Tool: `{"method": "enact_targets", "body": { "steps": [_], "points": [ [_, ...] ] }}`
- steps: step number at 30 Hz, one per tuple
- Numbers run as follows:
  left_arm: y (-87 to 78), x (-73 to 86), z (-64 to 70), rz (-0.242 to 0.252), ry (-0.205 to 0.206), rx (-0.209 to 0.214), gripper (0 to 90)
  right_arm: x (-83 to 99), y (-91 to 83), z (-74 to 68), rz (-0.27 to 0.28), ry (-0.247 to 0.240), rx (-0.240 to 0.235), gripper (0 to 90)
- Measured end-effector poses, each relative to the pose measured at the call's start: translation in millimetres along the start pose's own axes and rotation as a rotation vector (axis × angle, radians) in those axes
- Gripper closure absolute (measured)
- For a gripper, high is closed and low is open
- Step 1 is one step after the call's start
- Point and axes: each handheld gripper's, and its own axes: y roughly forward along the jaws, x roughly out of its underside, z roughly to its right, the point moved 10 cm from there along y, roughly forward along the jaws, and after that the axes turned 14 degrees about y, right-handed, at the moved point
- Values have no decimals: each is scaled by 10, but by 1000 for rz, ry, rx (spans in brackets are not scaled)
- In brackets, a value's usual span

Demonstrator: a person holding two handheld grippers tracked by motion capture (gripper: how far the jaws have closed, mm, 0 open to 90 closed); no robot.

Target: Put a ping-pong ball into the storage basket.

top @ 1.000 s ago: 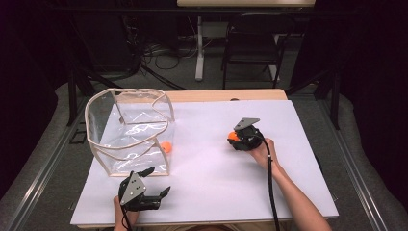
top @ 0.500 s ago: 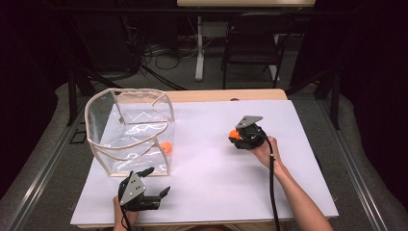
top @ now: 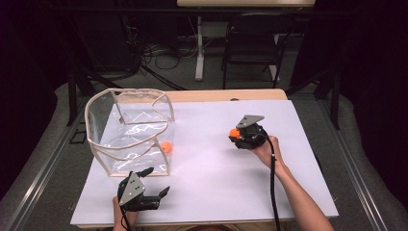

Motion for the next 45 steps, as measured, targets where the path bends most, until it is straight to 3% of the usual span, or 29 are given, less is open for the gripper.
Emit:
{"method": "enact_targets", "body": {
  "steps": [16,32,45],
  "points": [
    [0,4,-8,-4,-1,-4,159,-83,-67,-105,16,-17,-20,509],
    [-9,7,-20,1,-7,-6,159,-93,-27,-188,-13,-38,-33,509],
    [-9,18,-29,-2,-14,-9,159,-203,-42,-349,-6,-64,-71,509]
  ]
}}
